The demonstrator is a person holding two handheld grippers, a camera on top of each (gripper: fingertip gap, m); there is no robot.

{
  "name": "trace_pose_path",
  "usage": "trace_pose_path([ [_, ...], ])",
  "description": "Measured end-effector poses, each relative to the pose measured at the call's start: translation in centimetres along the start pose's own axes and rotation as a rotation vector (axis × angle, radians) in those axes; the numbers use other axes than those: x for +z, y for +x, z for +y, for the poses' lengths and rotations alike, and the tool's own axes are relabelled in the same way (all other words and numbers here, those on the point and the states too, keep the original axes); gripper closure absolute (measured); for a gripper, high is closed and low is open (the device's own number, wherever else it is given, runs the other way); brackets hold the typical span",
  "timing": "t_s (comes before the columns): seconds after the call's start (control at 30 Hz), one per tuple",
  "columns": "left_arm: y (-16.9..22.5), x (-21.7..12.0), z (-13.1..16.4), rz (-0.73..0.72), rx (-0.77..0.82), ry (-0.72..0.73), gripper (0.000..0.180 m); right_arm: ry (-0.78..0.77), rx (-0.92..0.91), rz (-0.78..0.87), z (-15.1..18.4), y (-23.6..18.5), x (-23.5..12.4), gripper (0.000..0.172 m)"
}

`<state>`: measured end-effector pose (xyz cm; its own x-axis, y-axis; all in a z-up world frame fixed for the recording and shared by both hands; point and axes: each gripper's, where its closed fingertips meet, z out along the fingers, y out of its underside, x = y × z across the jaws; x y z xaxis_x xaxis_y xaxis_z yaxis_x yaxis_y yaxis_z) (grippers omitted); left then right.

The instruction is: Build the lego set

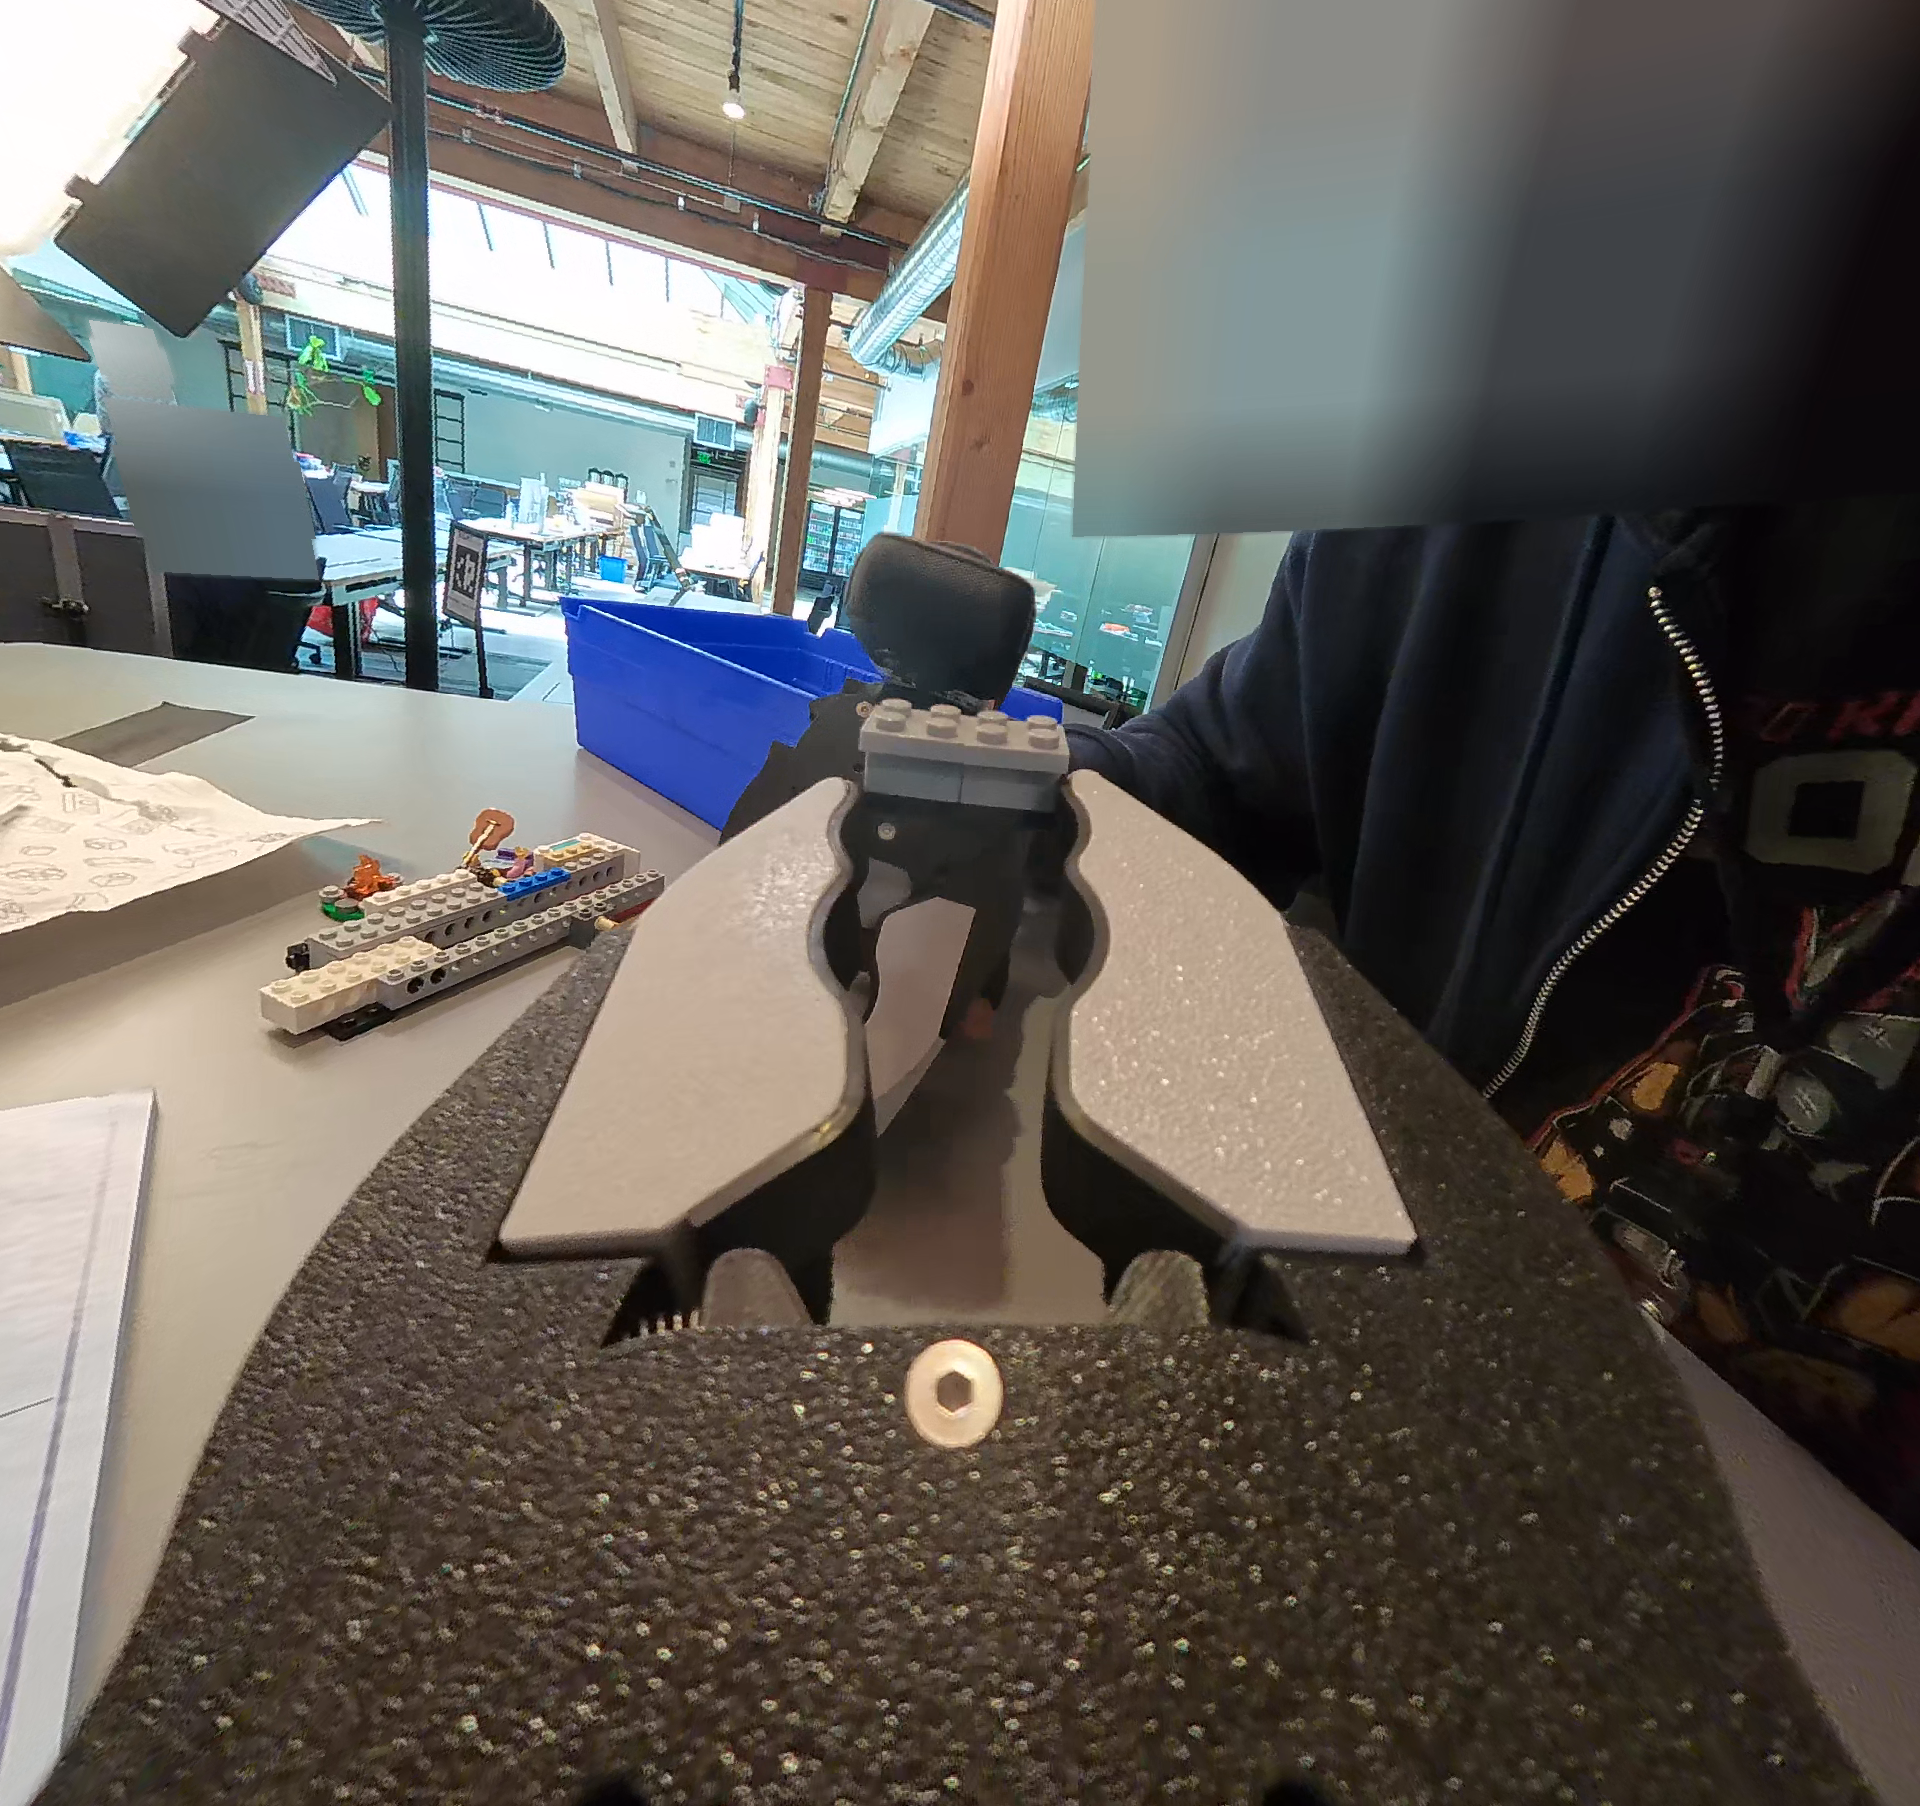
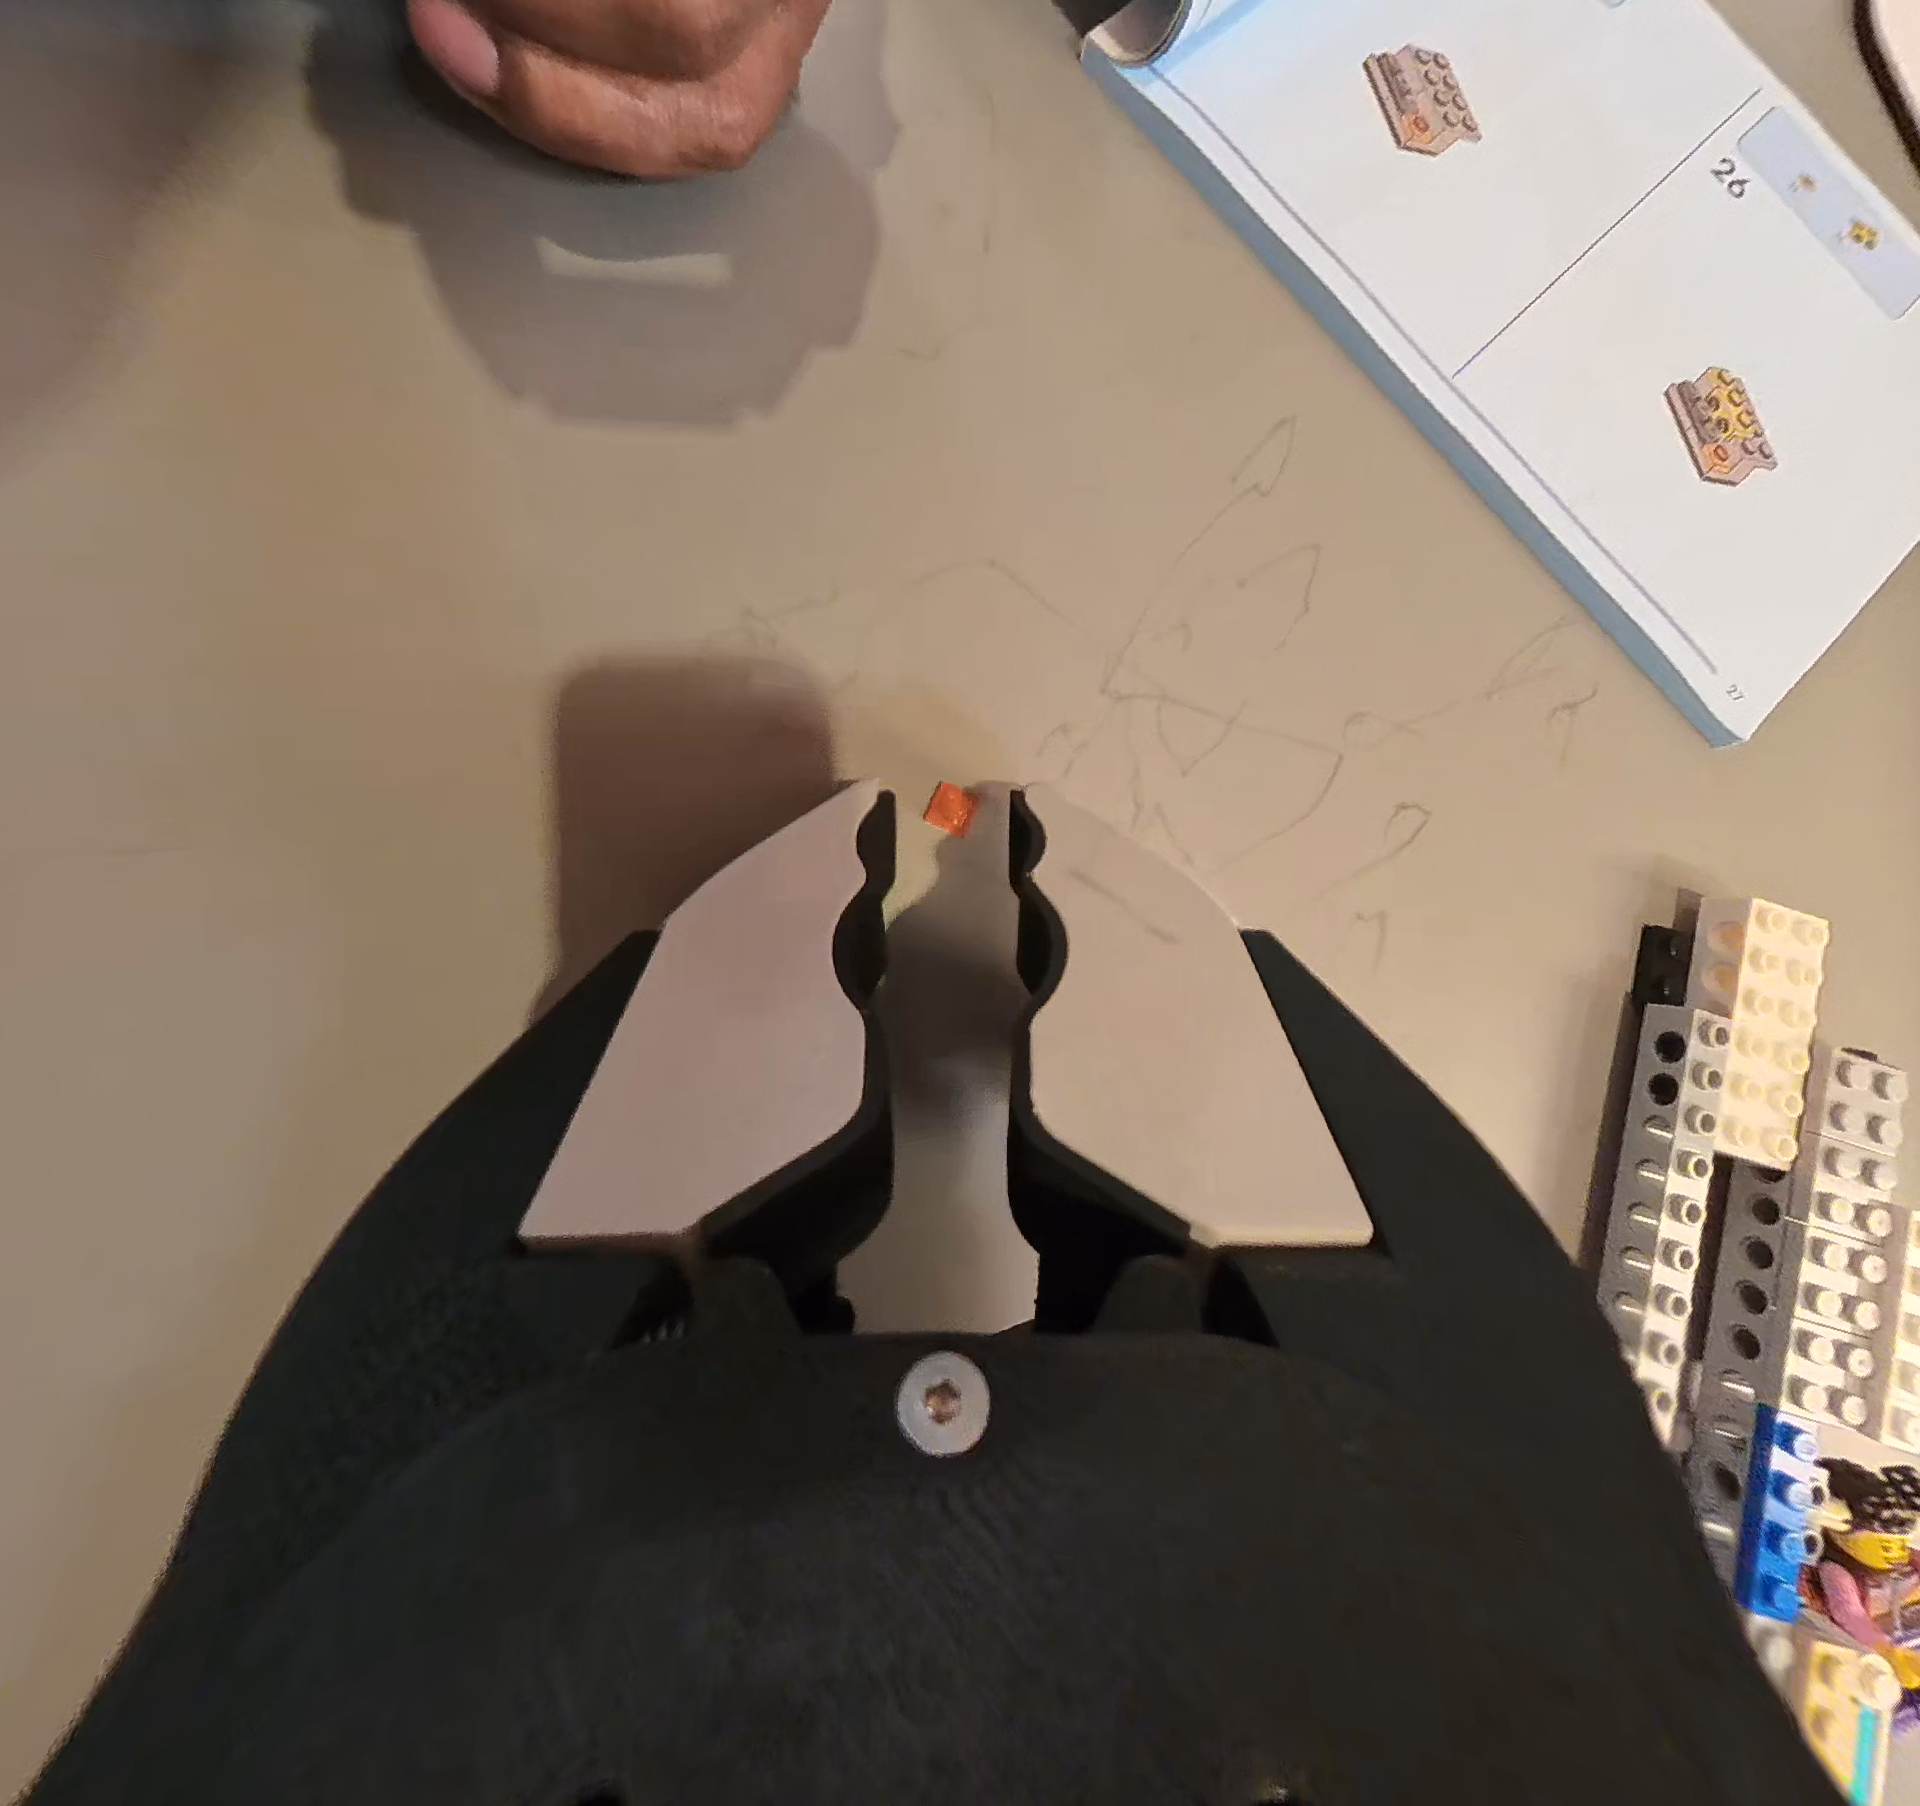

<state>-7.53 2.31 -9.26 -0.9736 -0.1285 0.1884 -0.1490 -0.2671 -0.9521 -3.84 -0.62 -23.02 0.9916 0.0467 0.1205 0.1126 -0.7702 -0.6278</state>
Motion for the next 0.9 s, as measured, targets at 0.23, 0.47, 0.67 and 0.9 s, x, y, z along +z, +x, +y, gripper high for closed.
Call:
trace_pose_path([
  [0.23, 0.1, 0.0, -0.1, 0.011, 0.006, 0.011, 0.147, -0.023, 0.025, 0.005, 0.2, 0.0, 0.1, 0.164],
  [0.47, 0.4, -0.1, -0.8, 0.044, 0.05, 0.051, 0.147, 0.138, 0.031, -0.041, -3.4, 1.0, -3.1, 0.164],
  [0.67, 0.5, -0.1, -1.0, 0.057, 0.067, 0.063, 0.147, 0.4, -0.002, -0.13, -11.8, 0.7, -9.6, 0.164],
  [0.9, 1.0, 0.0, -1.2, 0.066, 0.084, 0.08, 0.147, 0.425, -0.045, -0.198, -16.3, -0.9, -11.8, 0.165],
])
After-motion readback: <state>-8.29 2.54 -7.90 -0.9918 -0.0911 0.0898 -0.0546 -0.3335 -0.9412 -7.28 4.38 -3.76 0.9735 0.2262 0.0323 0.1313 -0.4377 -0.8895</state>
